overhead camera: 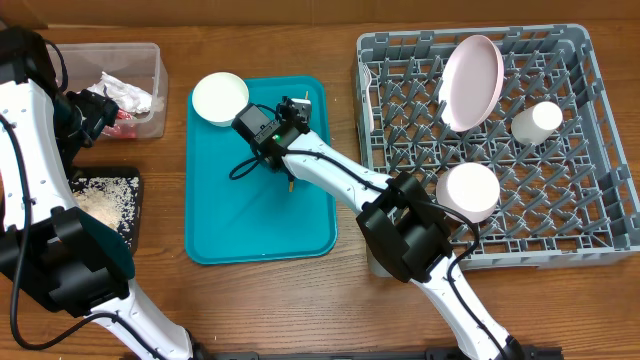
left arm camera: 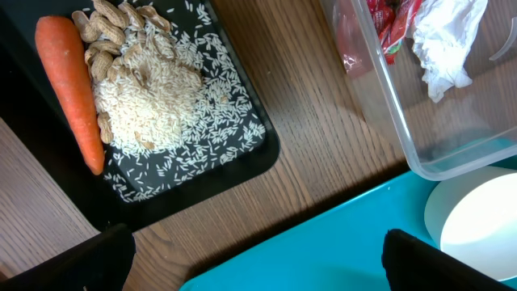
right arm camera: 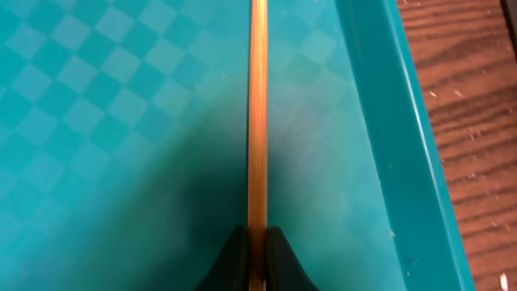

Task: Sort waste into correct bins and load items into the dishwasher rack
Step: 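Grip the chopstick with the right gripper and lift it, then carry the chopstick right and stand it upright in the rack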

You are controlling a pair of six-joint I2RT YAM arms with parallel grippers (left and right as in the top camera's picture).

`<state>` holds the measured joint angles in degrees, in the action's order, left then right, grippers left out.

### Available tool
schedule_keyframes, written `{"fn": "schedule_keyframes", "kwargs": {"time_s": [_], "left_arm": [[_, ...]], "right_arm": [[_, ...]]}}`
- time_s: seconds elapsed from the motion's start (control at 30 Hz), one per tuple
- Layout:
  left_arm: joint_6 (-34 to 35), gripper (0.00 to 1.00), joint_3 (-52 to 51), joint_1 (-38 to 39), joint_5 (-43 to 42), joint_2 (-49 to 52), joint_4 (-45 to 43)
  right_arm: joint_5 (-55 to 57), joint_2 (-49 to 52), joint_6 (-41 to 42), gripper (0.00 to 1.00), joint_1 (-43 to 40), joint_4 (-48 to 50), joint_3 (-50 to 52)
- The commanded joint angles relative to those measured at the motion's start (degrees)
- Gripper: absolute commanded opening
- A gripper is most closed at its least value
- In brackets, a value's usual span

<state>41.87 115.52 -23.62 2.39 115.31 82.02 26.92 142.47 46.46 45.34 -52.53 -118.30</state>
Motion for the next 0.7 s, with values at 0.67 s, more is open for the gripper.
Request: {"fn": "schedule_keyframes", "kwargs": {"time_s": [0.67], "left_arm": [[0.57, 1.0, -0.09, 0.39, 0.61, 0.2, -0.02]], "right_arm": [[-21.84, -28.7, -19.23, 0.04, -17.38, -9.29, -3.72]]}}
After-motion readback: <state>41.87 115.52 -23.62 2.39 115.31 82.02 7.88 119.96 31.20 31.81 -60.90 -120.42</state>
